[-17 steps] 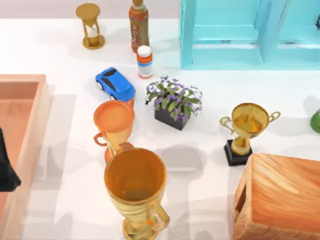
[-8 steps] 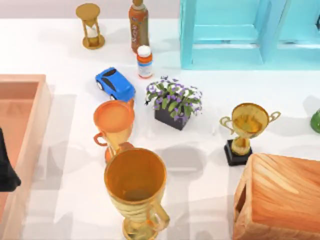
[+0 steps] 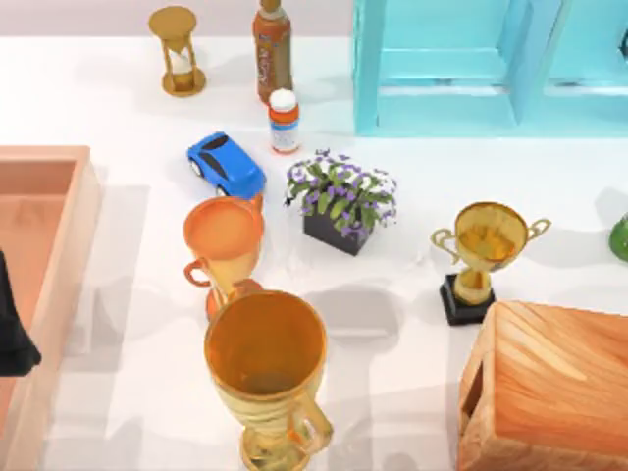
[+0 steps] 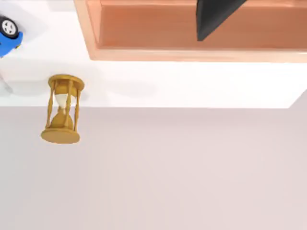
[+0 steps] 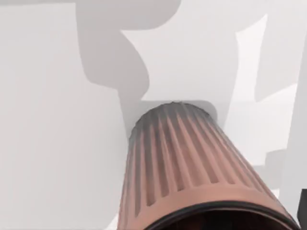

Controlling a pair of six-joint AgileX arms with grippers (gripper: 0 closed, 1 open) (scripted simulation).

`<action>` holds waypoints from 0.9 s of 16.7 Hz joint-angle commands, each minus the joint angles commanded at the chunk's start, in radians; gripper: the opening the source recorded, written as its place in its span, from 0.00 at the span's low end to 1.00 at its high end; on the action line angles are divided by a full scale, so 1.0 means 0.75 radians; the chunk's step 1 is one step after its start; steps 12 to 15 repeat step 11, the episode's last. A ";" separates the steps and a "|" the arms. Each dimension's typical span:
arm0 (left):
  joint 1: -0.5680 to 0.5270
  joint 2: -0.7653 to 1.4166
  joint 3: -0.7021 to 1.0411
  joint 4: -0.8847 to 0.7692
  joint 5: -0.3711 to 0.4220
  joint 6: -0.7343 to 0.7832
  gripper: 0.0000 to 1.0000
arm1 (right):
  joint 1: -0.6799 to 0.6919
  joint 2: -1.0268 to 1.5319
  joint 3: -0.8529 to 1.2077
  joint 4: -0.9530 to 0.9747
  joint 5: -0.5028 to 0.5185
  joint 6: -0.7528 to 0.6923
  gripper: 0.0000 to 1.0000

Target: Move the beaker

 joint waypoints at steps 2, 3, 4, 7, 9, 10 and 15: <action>0.000 0.000 0.000 0.000 0.000 0.000 1.00 | 0.000 0.000 0.000 0.000 0.000 0.000 0.75; 0.000 0.000 0.000 0.000 0.000 0.000 1.00 | 0.000 0.000 0.000 0.000 0.000 0.000 0.83; 0.000 0.000 0.000 0.000 0.000 0.000 1.00 | 0.000 0.000 0.000 0.000 0.000 0.000 0.90; 0.000 0.000 0.000 0.000 0.000 0.000 1.00 | 0.000 0.000 0.000 0.000 0.000 0.000 1.00; 0.000 0.000 0.000 0.000 0.000 0.000 1.00 | 0.000 0.000 0.000 0.000 0.000 0.000 1.00; 0.000 0.000 0.000 0.000 0.000 0.000 1.00 | 0.000 0.000 0.000 0.000 0.000 0.000 1.00; 0.000 0.000 0.000 0.000 0.000 0.000 1.00 | 0.000 0.000 0.000 0.000 0.000 0.000 1.00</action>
